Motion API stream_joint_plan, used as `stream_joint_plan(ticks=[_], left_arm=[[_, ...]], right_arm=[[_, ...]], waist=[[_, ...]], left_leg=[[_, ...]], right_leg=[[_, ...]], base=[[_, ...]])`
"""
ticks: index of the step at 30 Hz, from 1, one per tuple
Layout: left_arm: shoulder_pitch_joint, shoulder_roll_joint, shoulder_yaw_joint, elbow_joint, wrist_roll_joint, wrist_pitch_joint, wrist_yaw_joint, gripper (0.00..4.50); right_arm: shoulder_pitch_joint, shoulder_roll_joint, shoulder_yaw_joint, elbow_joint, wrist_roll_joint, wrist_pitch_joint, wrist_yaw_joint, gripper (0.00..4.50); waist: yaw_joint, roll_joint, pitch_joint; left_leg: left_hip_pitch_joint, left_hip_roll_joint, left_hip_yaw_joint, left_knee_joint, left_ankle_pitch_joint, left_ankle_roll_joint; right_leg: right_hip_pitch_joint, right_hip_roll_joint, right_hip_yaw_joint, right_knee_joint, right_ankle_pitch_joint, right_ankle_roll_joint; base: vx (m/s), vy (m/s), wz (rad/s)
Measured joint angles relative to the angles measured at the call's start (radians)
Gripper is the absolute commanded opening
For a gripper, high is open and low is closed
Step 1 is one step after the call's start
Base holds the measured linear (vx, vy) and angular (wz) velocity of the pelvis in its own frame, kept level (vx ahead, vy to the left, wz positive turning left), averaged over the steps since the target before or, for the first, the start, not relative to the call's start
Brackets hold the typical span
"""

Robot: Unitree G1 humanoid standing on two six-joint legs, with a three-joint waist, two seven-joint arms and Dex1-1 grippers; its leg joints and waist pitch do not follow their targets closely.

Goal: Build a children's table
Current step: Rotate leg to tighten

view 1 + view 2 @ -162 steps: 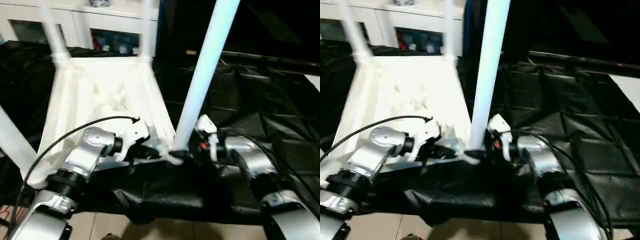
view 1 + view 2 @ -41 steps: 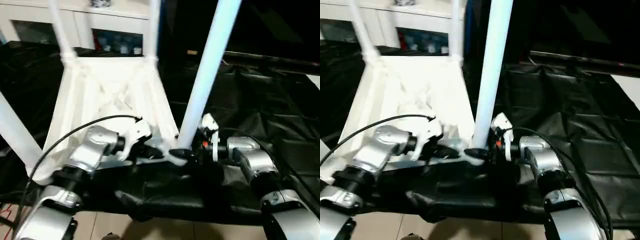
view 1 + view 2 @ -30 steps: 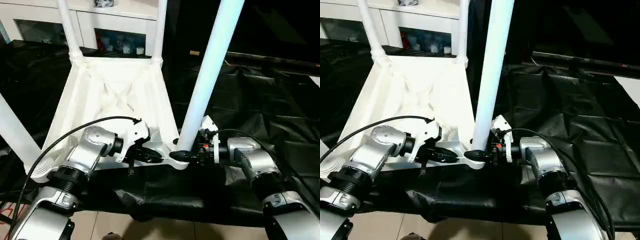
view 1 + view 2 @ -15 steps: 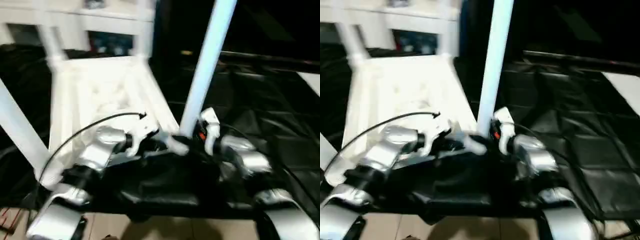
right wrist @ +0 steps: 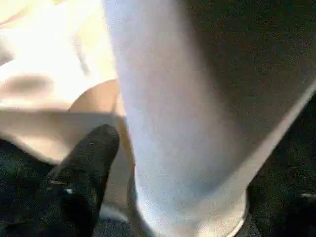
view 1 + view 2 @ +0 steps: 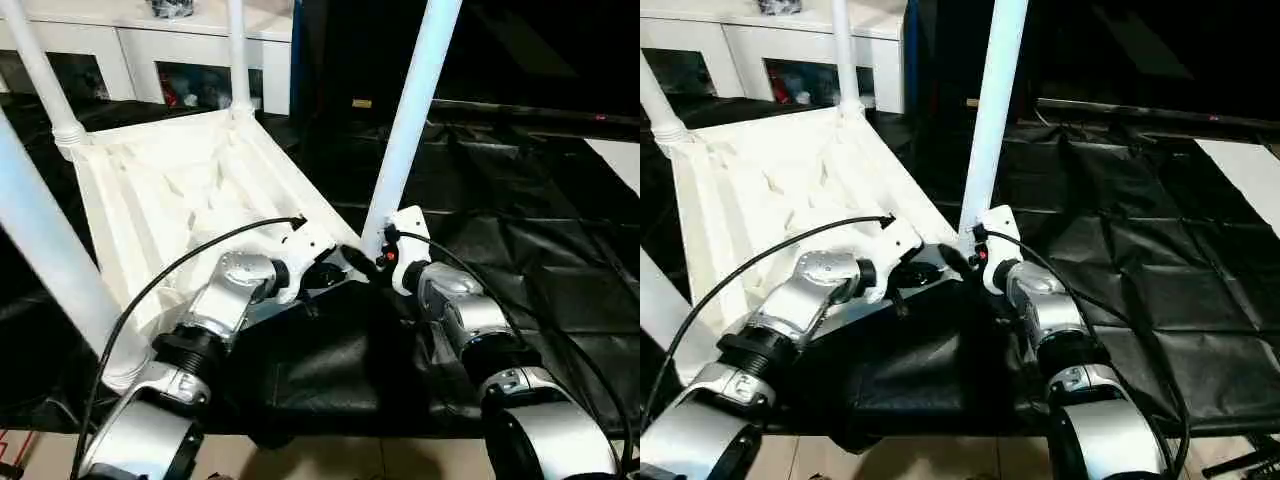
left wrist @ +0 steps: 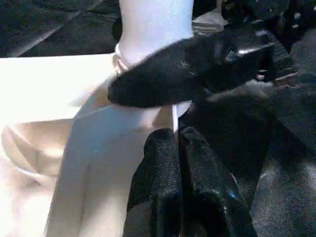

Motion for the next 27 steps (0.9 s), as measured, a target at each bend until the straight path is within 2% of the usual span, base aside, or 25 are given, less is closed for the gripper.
stream_joint_plan(ticks=[7, 12, 14, 18, 23, 27], left_arm=[[0.034, 0.076, -0.012, -0.054, -0.047, -0.022, -0.182, 0.00], [0.055, 0.121, -0.029, -0.083, -0.071, -0.037, -0.288, 0.00], [0.064, 0.138, -0.034, -0.097, -0.080, -0.040, -0.330, 0.00], [0.074, 0.160, -0.044, -0.113, -0.092, -0.043, -0.387, 0.00], [0.079, 0.173, -0.046, -0.124, -0.101, -0.045, -0.414, 0.00], [0.080, 0.178, -0.046, -0.124, -0.108, -0.045, -0.422, 0.00]], right_arm=[[0.060, -0.089, 0.040, -0.078, 0.039, 0.000, 0.313, 3.79], [0.086, -0.130, 0.061, -0.123, 0.080, 0.044, 0.480, 3.79], [0.094, -0.143, 0.074, -0.142, 0.091, 0.064, 0.539, 3.53], [0.104, -0.159, 0.081, -0.159, 0.096, 0.093, 0.606, 3.21], [0.111, -0.163, 0.091, -0.182, 0.099, 0.110, 0.626, 2.80], [0.116, -0.166, 0.099, -0.200, 0.104, 0.125, 0.628, 2.73]], waist=[[0.022, 0.001, 0.001], [0.033, 0.001, 0.001], [0.038, 0.000, 0.001], [0.052, 0.000, 0.002], [0.054, -0.002, 0.002], [0.055, -0.002, 0.002]], left_leg=[[-0.001, 0.001, 0.000, -0.001, 0.000, 0.000], [-0.002, 0.001, 0.000, -0.001, 0.000, 0.000], [-0.002, 0.001, 0.000, -0.001, 0.000, 0.000], [-0.002, 0.001, 0.001, -0.001, 0.000, 0.000], [-0.002, 0.001, 0.001, 0.000, 0.000, 0.000], [-0.002, 0.001, 0.001, 0.000, 0.000, 0.000]], right_leg=[[0.000, 0.000, -0.002, 0.000, 0.002, -0.004], [0.000, -0.001, -0.001, -0.001, 0.002, -0.004], [0.000, -0.001, -0.001, -0.001, 0.002, -0.004], [0.000, -0.001, -0.001, -0.001, 0.002, -0.004], [0.000, -0.001, -0.001, 0.000, 0.002, -0.004], [0.000, -0.001, -0.001, 0.000, 0.002, -0.004]], base=[[0.000, 0.000, 0.00], [0.000, 0.000, 0.00], [0.000, 0.000, 0.00], [0.000, 0.000, 0.00], [0.000, 0.000, 0.00], [0.000, 0.000, 0.00]])
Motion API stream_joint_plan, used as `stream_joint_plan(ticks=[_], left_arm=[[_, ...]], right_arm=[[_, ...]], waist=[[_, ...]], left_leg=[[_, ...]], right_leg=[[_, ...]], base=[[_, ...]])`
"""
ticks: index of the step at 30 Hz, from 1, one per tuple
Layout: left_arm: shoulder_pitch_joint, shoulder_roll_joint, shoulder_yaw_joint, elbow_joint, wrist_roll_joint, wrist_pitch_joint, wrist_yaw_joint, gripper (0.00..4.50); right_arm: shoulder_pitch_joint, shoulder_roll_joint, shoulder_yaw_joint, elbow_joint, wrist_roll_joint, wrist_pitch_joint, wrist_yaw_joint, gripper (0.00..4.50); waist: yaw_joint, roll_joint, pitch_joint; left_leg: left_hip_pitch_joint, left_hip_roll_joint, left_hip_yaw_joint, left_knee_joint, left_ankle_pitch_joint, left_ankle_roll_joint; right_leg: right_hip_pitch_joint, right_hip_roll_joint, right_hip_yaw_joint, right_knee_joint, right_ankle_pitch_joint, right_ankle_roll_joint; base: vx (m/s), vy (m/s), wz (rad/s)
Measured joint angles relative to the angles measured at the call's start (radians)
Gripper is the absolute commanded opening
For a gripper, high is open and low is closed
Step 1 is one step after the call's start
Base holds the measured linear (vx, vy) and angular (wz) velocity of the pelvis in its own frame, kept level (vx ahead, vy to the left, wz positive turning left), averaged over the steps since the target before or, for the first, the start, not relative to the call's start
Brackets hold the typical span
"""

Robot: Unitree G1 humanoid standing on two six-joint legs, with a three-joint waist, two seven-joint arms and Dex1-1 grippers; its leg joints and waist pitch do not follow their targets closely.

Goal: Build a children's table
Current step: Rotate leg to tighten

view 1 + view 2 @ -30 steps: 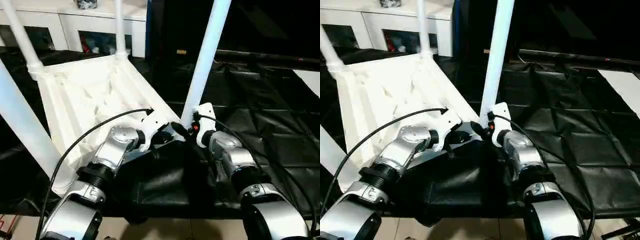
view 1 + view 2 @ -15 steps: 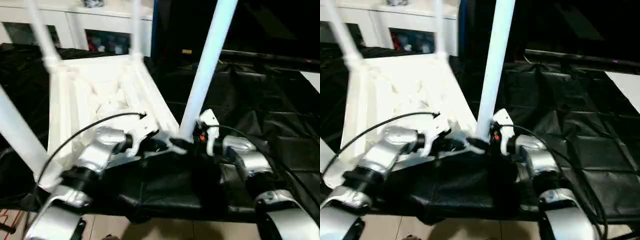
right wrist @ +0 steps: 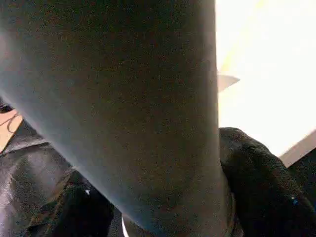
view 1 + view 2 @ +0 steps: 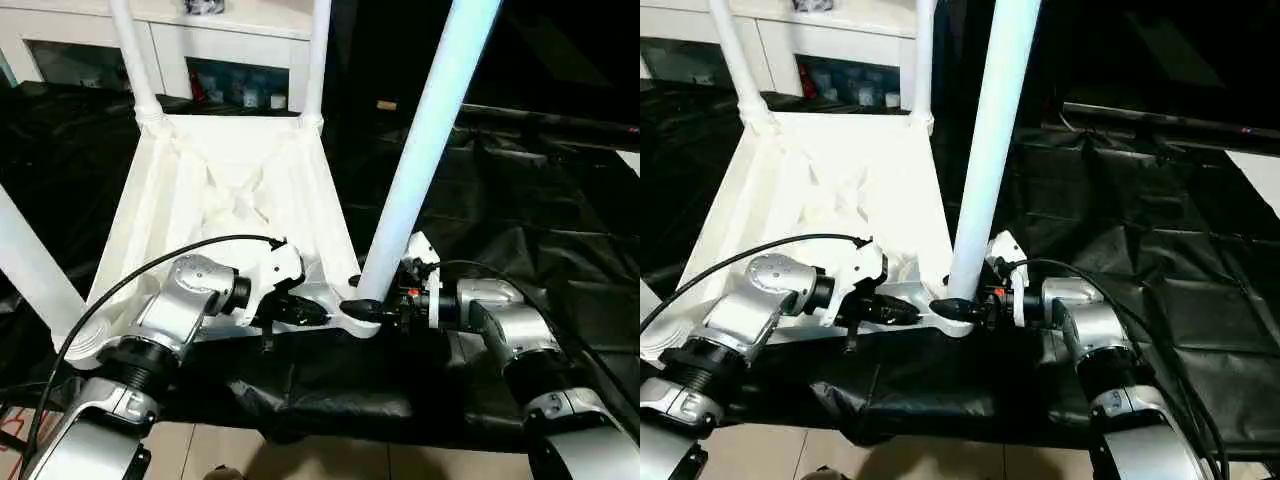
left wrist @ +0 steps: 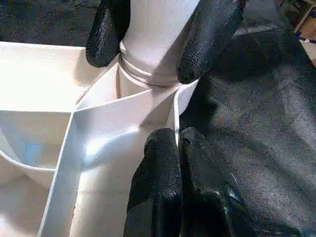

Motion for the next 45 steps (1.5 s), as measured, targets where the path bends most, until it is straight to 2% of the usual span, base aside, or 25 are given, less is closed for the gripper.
stream_joint_plan(ticks=[3, 7, 15, 20, 21, 23, 25, 26, 34, 40, 43, 45], left_arm=[[0.000, -0.004, 0.000, 0.001, 0.000, 0.000, 0.016, 0.00], [-0.010, -0.027, 0.008, 0.021, 0.019, 0.000, 0.095, 0.00], [-0.058, -0.112, 0.044, 0.092, 0.075, 0.045, 0.329, 0.00], [-0.083, -0.163, 0.050, 0.113, 0.098, 0.082, 0.440, 0.00], [-0.084, -0.169, 0.050, 0.113, 0.100, 0.086, 0.448, 0.00], [-0.085, -0.174, 0.050, 0.113, 0.103, 0.089, 0.453, 0.00], [-0.086, -0.174, 0.050, 0.113, 0.105, 0.089, 0.453, 0.00], [-0.086, -0.174, 0.050, 0.112, 0.105, 0.089, 0.450, 0.00], [-0.077, -0.131, 0.046, 0.107, 0.076, 0.053, 0.350, 0.00], [-0.052, -0.082, 0.033, 0.073, 0.056, 0.029, 0.212, 0.00], [-0.038, -0.049, 0.017, 0.051, 0.034, 0.025, 0.141, 0.00], [-0.028, -0.034, 0.008, 0.032, 0.025, 0.025, 0.089, 0.00]], right_arm=[[0.000, 0.009, -0.003, 0.002, -0.001, -0.003, -0.012, 2.72], [-0.006, 0.042, -0.036, 0.026, -0.014, -0.023, -0.134, 2.68], [-0.112, 0.165, -0.097, 0.170, -0.050, -0.056, -0.580, 2.57], [-0.146, 0.216, -0.119, 0.224, -0.068, -0.098, -0.772, 2.57], [-0.148, 0.216, -0.119, 0.231, -0.071, -0.109, -0.780, 2.90], [-0.150, 0.217, -0.119, 0.242, -0.080, -0.123, -0.781, 3.26], [-0.151, 0.216, -0.119, 0.249, -0.088, -0.125, -0.766, 3.26], [-0.151, 0.210, -0.117, 0.248, -0.093, -0.126, -0.747, 3.55], [-0.131, 0.143, -0.073, 0.230, -0.098, -0.167, -0.539, 3.55], [-0.074, 0.082, -0.052, 0.158, -0.072, -0.162, -0.311, 3.55], [-0.053, 0.042, -0.034, 0.118, -0.045, -0.126, -0.194, 3.55], [-0.034, 0.019, -0.023, 0.080, -0.021, -0.089, -0.110, 3.55]], waist=[[0.000, 0.000, 0.000], [-0.009, 0.000, 0.000], [-0.061, -0.001, 0.000], [-0.063, -0.001, 0.000], [-0.062, -0.001, 0.000], [-0.060, -0.001, -0.001], [-0.060, -0.001, -0.001], [-0.060, -0.001, -0.001], [-0.054, -0.002, 0.000], [-0.032, -0.002, 0.000], [-0.026, -0.002, 0.000], [-0.015, -0.001, 0.000]], left_leg=[[0.000, 0.000, 0.000, 0.000, 0.000, 0.000], [0.002, 0.000, 0.000, 0.000, 0.000, 0.000], [0.002, -0.001, -0.003, 0.000, 0.000, 0.000], [0.003, -0.001, -0.004, 0.000, 0.000, 0.000], [0.003, -0.001, -0.003, 0.000, 0.000, 0.000], [0.003, -0.001, -0.003, 0.000, 0.000, 0.000], [0.003, -0.001, -0.003, 0.000, 0.000, 0.000], [0.003, -0.001, -0.003, 0.000, 0.000, 0.000], [0.003, -0.001, -0.003, 0.000, 0.000, 0.000], [0.002, 0.000, -0.002, 0.000, 0.000, 0.000], [0.001, 0.000, -0.002, 0.000, 0.000, 0.000], [0.001, 0.000, -0.002, 0.000, 0.000, 0.000]], right_leg=[[0.000, 0.000, 0.000, 0.000, 0.000, 0.000], [0.000, 0.000, 0.001, 0.001, 0.000, 0.001], [-0.001, 0.001, -0.002, 0.001, -0.001, 0.003], [-0.001, 0.001, -0.002, 0.001, -0.001, 0.003], [-0.001, 0.001, -0.002, 0.001, -0.001, 0.003], [-0.001, 0.001, -0.002, 0.001, -0.001, 0.003], [-0.001, 0.001, -0.002, 0.000, 0.000, 0.001], [-0.001, 0.001, -0.002, 0.000, 0.000, 0.001], [-0.003, 0.001, -0.003, 0.000, 0.002, -0.002], [-0.002, 0.001, -0.002, -0.001, 0.002, -0.003], [-0.001, 0.000, -0.002, -0.002, 0.002, -0.003], [-0.001, 0.000, -0.002, -0.002, 0.001, -0.003]], base=[[0.000, 0.000, 0.00], [0.000, 0.000, 0.00], [0.000, 0.000, 0.00], [0.000, 0.000, 0.00], [0.000, 0.000, 0.00], [0.000, 0.000, 0.00], [0.000, 0.000, 0.00], [0.000, 0.000, 0.00], [0.000, 0.000, 0.00], [0.000, 0.000, 0.00], [0.000, 0.000, 0.00], [0.000, 0.000, 0.00]])
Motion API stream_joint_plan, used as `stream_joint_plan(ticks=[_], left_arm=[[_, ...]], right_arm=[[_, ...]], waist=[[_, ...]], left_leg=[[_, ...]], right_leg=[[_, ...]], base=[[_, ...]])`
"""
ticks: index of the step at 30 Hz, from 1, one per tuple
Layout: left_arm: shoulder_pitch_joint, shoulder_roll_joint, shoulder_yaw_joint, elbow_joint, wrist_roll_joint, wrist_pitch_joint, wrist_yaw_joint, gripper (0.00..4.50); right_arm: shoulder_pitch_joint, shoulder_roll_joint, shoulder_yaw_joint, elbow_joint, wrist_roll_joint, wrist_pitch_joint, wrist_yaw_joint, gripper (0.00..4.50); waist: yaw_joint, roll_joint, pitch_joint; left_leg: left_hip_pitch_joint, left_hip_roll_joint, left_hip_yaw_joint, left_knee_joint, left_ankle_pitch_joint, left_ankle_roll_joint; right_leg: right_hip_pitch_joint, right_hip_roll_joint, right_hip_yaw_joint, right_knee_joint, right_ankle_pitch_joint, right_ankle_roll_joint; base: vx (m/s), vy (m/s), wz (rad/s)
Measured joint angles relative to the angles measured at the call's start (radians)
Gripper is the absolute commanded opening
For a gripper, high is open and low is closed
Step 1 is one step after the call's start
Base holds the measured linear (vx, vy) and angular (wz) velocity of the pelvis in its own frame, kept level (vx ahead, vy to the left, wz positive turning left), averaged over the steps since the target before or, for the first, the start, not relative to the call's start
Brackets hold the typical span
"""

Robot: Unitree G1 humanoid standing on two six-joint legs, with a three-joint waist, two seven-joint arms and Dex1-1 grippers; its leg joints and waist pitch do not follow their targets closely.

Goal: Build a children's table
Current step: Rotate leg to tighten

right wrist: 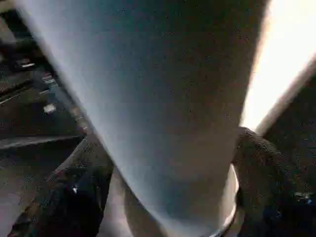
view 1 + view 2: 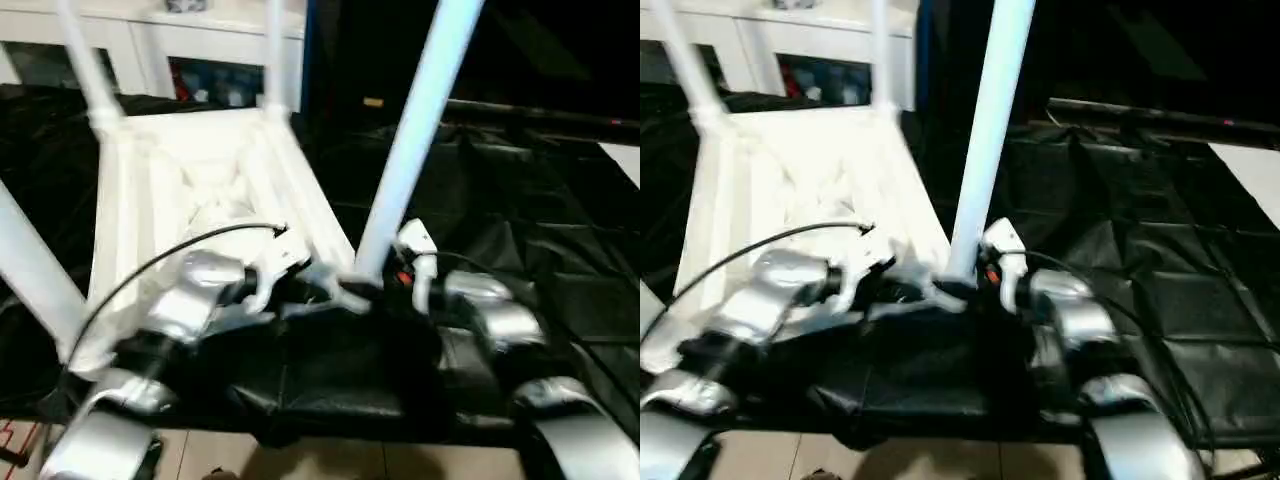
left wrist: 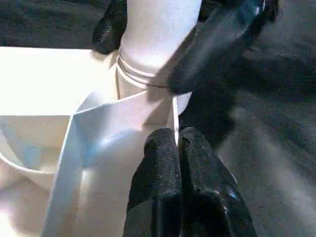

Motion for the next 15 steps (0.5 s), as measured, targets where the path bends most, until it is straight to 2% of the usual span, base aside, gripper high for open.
stream_joint_plan(ticks=[3, 13, 15], left_arm=[[0.002, 0.014, -0.006, -0.009, -0.008, -0.001, -0.042, 0.00], [0.010, 0.037, -0.015, -0.020, -0.025, -0.001, -0.093, 0.00], [0.010, 0.037, -0.014, -0.020, -0.026, -0.001, -0.093, 0.00]], right_arm=[[0.010, -0.010, 0.005, -0.021, 0.015, 0.036, 0.062, 3.55], [0.035, -0.020, 0.026, -0.084, 0.017, 0.088, 0.096, 2.83], [0.037, -0.021, 0.026, -0.091, 0.016, 0.094, 0.096, 2.80]], waist=[[0.012, 0.000, 0.000], [0.017, 0.000, 0.000], [0.017, 0.000, 0.000]], left_leg=[[0.000, 0.000, 0.000, 0.000, 0.000, 0.000], [-0.001, 0.000, 0.000, 0.000, 0.000, 0.000], [-0.001, 0.000, 0.000, 0.001, 0.000, 0.000]], right_leg=[[0.000, 0.000, 0.000, 0.000, 0.000, 0.000], [0.000, 0.000, 0.000, 0.001, 0.000, 0.000], [0.000, 0.000, 0.000, 0.001, 0.000, 0.000]], base=[[0.000, 0.000, 0.00], [0.000, 0.000, 0.00], [0.000, 0.000, 0.00]])
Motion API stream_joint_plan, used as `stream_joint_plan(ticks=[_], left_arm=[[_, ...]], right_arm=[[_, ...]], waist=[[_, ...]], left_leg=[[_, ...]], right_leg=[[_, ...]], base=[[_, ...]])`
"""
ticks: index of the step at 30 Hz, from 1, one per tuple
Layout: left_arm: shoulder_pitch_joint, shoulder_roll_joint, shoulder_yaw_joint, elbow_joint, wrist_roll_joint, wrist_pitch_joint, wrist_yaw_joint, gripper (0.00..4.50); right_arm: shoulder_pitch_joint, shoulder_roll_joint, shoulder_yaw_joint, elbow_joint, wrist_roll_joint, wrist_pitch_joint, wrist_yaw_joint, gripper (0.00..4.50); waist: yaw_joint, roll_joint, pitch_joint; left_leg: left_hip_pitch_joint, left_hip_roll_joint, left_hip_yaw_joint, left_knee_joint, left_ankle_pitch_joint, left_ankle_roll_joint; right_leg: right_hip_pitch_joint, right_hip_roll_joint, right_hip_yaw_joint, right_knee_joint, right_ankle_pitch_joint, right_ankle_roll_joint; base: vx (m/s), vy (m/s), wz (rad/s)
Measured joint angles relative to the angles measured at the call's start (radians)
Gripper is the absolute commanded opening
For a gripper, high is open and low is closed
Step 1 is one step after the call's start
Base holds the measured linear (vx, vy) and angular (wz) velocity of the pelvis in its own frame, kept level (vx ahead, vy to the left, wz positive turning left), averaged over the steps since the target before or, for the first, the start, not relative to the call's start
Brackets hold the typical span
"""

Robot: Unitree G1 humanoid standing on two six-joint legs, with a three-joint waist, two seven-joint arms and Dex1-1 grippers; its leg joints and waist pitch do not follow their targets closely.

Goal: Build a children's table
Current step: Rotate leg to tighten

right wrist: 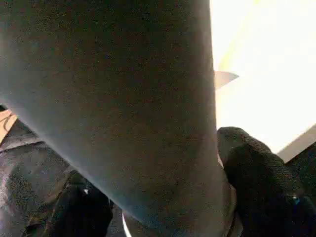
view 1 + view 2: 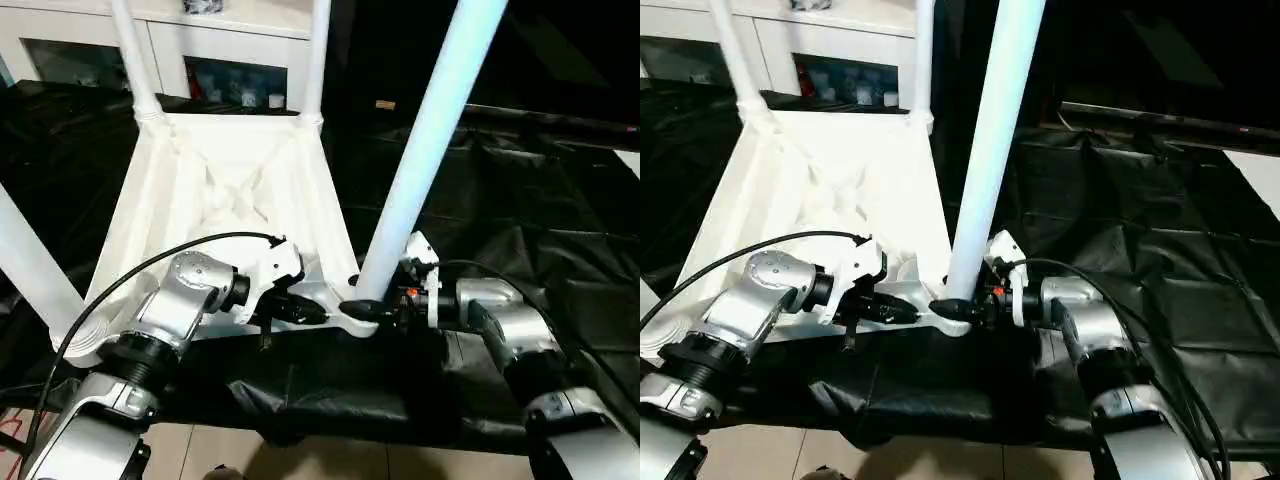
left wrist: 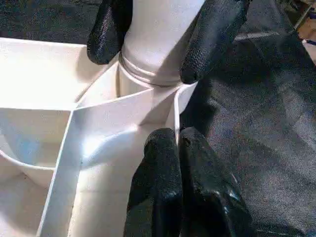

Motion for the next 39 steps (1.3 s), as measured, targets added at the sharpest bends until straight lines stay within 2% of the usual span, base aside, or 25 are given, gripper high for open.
stream_joint_plan(ticks=[8, 12, 16, 22, 23, 24, 26, 28, 30, 32, 38, 39], left_arm=[[0.000, -0.018, 0.002, 0.003, 0.004, -0.002, 0.041, 0.00], [-0.015, -0.064, 0.016, 0.040, 0.039, -0.014, 0.166, 0.00], [-0.057, -0.127, 0.034, 0.111, 0.075, -0.011, 0.319, 0.00], [-0.081, -0.181, 0.051, 0.149, 0.099, 0.009, 0.448, 0.00], [-0.081, -0.185, 0.052, 0.149, 0.100, 0.010, 0.454, 0.00], [-0.081, -0.187, 0.051, 0.149, 0.100, 0.010, 0.455, 0.00], [-0.081, -0.188, 0.050, 0.149, 0.100, 0.010, 0.452, 0.00], [-0.080, -0.187, 0.050, 0.149, 0.100, 0.009, 0.444, 0.00], [-0.080, -0.184, 0.051, 0.149, 0.100, 0.007, 0.437, 0.00], [-0.079, -0.183, 0.051, 0.147, 0.100, 0.005, 0.434, 0.00], [-0.054, -0.142, 0.053, 0.117, 0.071, -0.026, 0.330, 0.00], [-0.054, -0.133, 0.052, 0.116, 0.066, -0.031, 0.307, 0.00]], right_arm=[[0.007, 0.004, -0.008, -0.023, -0.002, 0.027, -0.033, 2.74], [-0.015, 0.056, -0.064, 0.037, -0.010, 0.009, -0.228, 2.73], [-0.072, 0.120, -0.104, 0.114, -0.028, -0.014, -0.478, 2.68], [-0.124, 0.189, -0.143, 0.176, -0.049, -0.024, -0.710, 2.68], [-0.124, 0.191, -0.143, 0.181, -0.051, -0.035, -0.718, 2.68], [-0.124, 0.192, -0.143, 0.186, -0.053, -0.048, -0.720, 2.98], [-0.127, 0.193, -0.143, 0.197, -0.054, -0.059, -0.719, 2.98], [-0.132, 0.193, -0.143, 0.207, -0.055, -0.062, -0.712, 3.35], [-0.133, 0.191, -0.142, 0.208, -0.060, -0.066, -0.687, 3.39], [-0.133, 0.183, -0.138, 0.209, -0.068, -0.073, -0.666, 3.62], [-0.093, 0.128, -0.090, 0.178, -0.080, -0.136, -0.488, 3.62], [-0.085, 0.115, -0.082, 0.164, -0.076, -0.127, -0.447, 3.62]], waist=[[0.003, 0.000, 0.000], [-0.015, 0.000, 0.000], [-0.042, 0.000, 0.000], [-0.062, 0.001, -0.001], [-0.062, 0.001, -0.001], [-0.061, 0.001, -0.001], [-0.061, 0.001, -0.001], [-0.061, 0.001, -0.001], [-0.063, 0.001, -0.001], [-0.062, 0.001, -0.001], [-0.052, 0.001, -0.001], [-0.049, 0.001, -0.001]], left_leg=[[0.000, 0.000, 0.000, 0.000, 0.000, 0.000], [0.003, -0.001, 0.000, 0.001, 0.000, 0.000], [0.003, -0.001, -0.001, 0.000, 0.000, 0.000], [0.002, -0.001, -0.002, 0.000, 0.000, 0.000], [0.002, -0.001, -0.002, 0.000, 0.000, 0.000], [0.002, -0.001, -0.002, 0.000, 0.000, 0.000], [0.002, -0.001, -0.002, 0.000, 0.000, 0.000], [0.003, -0.001, -0.002, 0.000, 0.000, 0.000], [0.003, -0.001, -0.002, 0.000, 0.000, 0.000], [0.002, -0.001, -0.002, 0.000, 0.000, 0.000], [0.002, 0.000, -0.002, -0.001, 0.000, 0.000], [0.002, 0.000, -0.002, -0.001, 0.000, 0.000]], right_leg=[[0.001, -0.001, 0.001, 0.000, 0.000, 0.000], [0.001, 0.000, 0.002, 0.002, -0.002, 0.004], [-0.001, 0.000, 0.001, 0.002, -0.001, 0.005], [0.000, 0.001, 0.000, 0.002, -0.001, 0.005], [0.000, 0.001, 0.001, 0.002, -0.001, 0.005], [0.000, 0.001, 0.001, 0.002, -0.001, 0.005], [0.000, 0.001, 0.001, 0.002, -0.001, 0.005], [0.000, 0.001, 0.001, 0.002, -0.001, 0.004], [0.000, 0.001, 0.001, 0.002, -0.001, 0.004], [-0.001, 0.001, 0.001, 0.002, -0.001, 0.004], [-0.002, 0.001, -0.001, 0.002, 0.001, 0.000], [-0.003, 0.001, -0.001, 0.001, 0.001, 0.000]], base=[[0.000, 0.000, 0.00], [0.000, 0.000, 0.00], [0.000, 0.000, 0.00], [0.000, 0.000, 0.00], [0.000, 0.000, 0.00], [0.000, 0.000, 0.00], [0.000, 0.000, 0.00], [0.000, 0.000, 0.00], [0.000, 0.000, 0.00], [0.000, 0.000, 0.00], [0.000, 0.000, 0.00], [0.000, 0.000, 0.00]])
